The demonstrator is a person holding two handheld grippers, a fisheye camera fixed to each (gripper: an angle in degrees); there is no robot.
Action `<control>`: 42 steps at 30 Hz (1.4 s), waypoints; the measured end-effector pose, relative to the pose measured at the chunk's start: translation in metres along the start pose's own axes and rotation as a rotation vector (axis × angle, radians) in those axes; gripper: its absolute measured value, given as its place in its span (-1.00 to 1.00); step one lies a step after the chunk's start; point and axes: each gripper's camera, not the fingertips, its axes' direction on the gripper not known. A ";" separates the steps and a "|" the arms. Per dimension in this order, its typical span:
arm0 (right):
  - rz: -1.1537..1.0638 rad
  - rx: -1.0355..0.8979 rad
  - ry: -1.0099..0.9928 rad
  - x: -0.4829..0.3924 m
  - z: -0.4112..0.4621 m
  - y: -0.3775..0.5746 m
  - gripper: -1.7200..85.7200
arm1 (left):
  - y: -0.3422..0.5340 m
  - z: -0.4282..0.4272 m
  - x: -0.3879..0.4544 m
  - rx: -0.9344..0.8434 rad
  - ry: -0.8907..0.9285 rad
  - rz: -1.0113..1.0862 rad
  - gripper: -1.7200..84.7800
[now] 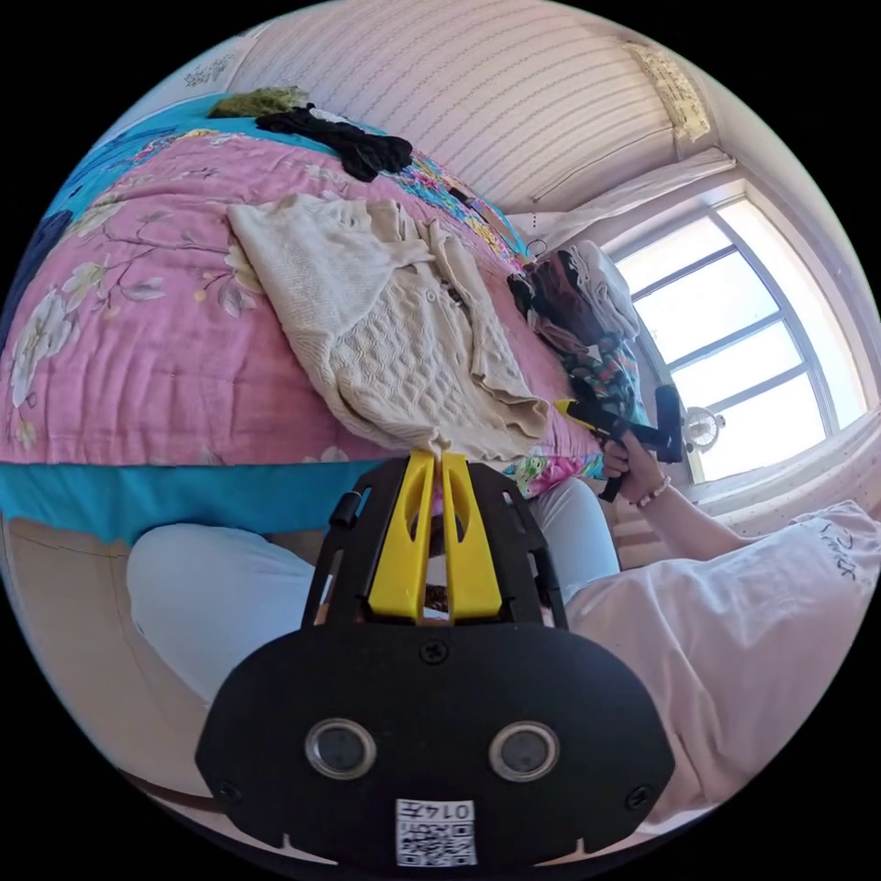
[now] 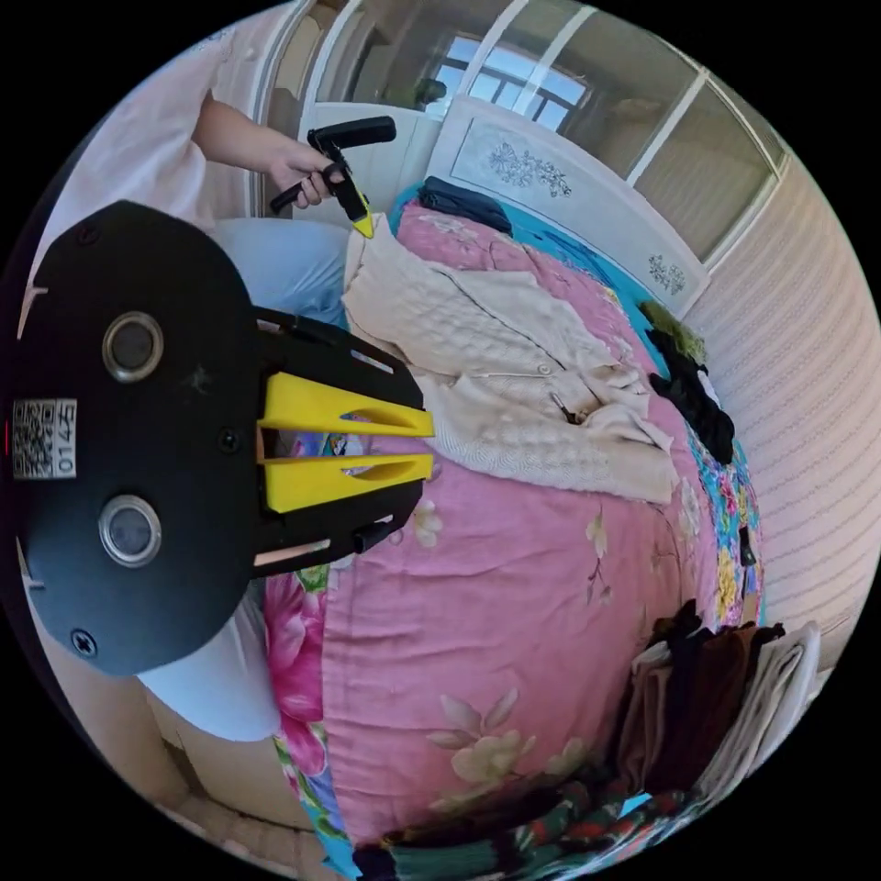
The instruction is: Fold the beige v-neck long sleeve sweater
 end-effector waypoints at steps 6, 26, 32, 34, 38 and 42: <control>-0.452 0.049 0.262 -0.089 0.045 -0.025 -0.74 | 0.006 -0.024 -0.011 0.010 0.001 -0.016 -0.98; 0.031 0.332 -0.290 0.000 -0.109 -0.306 -0.95 | -0.223 -0.241 0.009 0.533 0.026 0.023 -0.98; -0.140 0.818 -0.508 -0.016 -0.225 -0.339 -0.96 | -0.237 -0.345 0.104 0.804 -0.160 0.427 -0.98; -0.192 0.874 -0.564 -0.010 -0.227 -0.325 -0.96 | -0.224 -0.345 0.103 0.809 -0.191 0.452 -0.98; -0.235 0.771 -0.550 0.030 -0.176 -0.274 -0.96 | -0.185 -0.309 0.049 0.675 -0.156 0.370 -0.98; -0.162 0.493 -0.497 0.077 -0.087 -0.215 -0.96 | -0.130 -0.252 -0.026 0.475 -0.126 0.197 -0.98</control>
